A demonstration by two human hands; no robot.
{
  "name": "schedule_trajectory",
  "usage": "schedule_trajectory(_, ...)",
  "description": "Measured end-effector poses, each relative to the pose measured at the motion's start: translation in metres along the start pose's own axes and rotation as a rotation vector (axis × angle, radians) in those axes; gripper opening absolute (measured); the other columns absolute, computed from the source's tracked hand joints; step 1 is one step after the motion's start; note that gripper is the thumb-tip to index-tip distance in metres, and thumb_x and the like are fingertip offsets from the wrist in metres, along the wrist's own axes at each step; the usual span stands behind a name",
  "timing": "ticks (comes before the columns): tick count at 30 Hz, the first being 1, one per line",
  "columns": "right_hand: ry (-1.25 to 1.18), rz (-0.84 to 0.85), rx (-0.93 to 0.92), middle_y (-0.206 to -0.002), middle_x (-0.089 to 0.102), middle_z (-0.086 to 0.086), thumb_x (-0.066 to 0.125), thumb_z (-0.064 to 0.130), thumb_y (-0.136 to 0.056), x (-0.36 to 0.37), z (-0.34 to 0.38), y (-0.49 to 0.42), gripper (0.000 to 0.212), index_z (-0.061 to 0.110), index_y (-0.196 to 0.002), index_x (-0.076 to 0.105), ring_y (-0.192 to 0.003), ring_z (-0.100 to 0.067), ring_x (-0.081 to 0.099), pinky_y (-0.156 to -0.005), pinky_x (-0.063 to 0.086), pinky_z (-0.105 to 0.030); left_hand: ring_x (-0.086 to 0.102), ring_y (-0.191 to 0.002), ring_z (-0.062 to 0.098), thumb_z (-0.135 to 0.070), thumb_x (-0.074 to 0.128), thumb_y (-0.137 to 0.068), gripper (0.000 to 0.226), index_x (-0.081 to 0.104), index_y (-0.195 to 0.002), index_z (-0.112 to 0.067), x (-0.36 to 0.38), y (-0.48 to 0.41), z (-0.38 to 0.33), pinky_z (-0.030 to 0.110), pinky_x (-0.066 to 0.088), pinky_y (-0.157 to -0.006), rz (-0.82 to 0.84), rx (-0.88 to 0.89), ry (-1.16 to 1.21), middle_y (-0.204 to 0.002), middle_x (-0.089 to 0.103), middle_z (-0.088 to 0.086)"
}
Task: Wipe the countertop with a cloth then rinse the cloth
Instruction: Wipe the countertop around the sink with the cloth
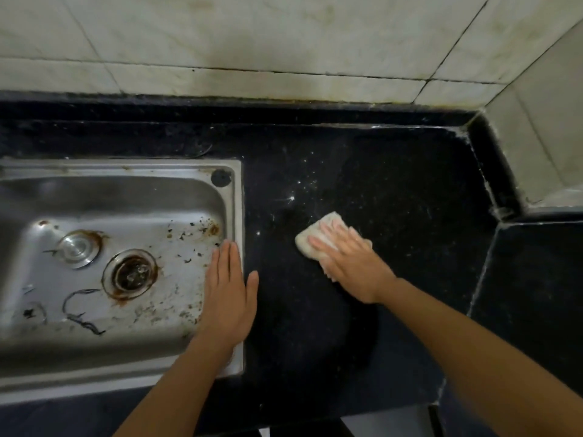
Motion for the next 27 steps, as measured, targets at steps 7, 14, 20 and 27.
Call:
schedule_trajectory(7, -0.166, 0.034, 0.396, -0.159, -0.02, -0.001, 0.008, 0.042, -0.103, -0.038, -0.083, -0.077, 0.051, 0.033, -0.151, -0.007, -0.144, -0.017, -0.024, -0.114, -0.018, -0.033, -0.009, -0.144, 0.012, -0.047, 0.012, -0.097, 0.065, 0.003, -0.151, -0.012, 0.012, -0.025, -0.008, 0.038, -0.001, -0.118, -0.121, -0.043, -0.032, -0.159, 0.002, 0.004)
schedule_trajectory(14, -0.232, -0.054, 0.457, -0.16, -0.016, -0.006, 0.007, 0.048, -0.1, -0.03, -0.058, -0.085, 0.055, 0.033, -0.152, -0.005, -0.145, -0.022, -0.022, -0.113, -0.019, -0.036, 0.011, -0.145, 0.021, -0.045, 0.017, -0.096, 0.063, 0.017, -0.15, -0.011, 0.015, -0.027, -0.006, 0.043, 0.016, -0.117, -0.139, -0.026, -0.066, -0.157, 0.018, 0.007)
schedule_trajectory(20, -0.051, 0.034, -0.014, -0.158, -0.016, 0.001, 0.005, 0.053, -0.096, 0.003, 0.012, -0.017, 0.056, 0.037, -0.148, -0.006, -0.143, -0.017, -0.026, -0.117, -0.017, -0.036, 0.016, -0.143, 0.024, -0.042, 0.022, -0.096, 0.062, 0.019, -0.149, -0.011, 0.012, -0.028, -0.008, 0.044, 0.019, -0.115, -0.144, -0.034, -0.054, -0.156, 0.022, 0.009)
schedule_trajectory(27, 0.014, 0.081, 0.006, -0.159, -0.011, 0.005, 0.001, 0.059, -0.094, -0.016, -0.06, -0.018, 0.054, 0.043, -0.145, -0.004, -0.143, -0.011, -0.021, -0.108, -0.027, -0.024, 0.015, -0.144, 0.023, -0.042, 0.022, -0.096, 0.062, 0.017, -0.15, -0.011, 0.011, -0.027, -0.009, 0.04, 0.015, -0.115, -0.143, -0.023, -0.062, -0.156, 0.02, 0.009)
Point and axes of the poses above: each hand's wrist, its own y-axis away from the middle knuckle, its own x-axis out of the palm, z = x × y, the point moved 4 cm from there along -y, towards the middle knuckle
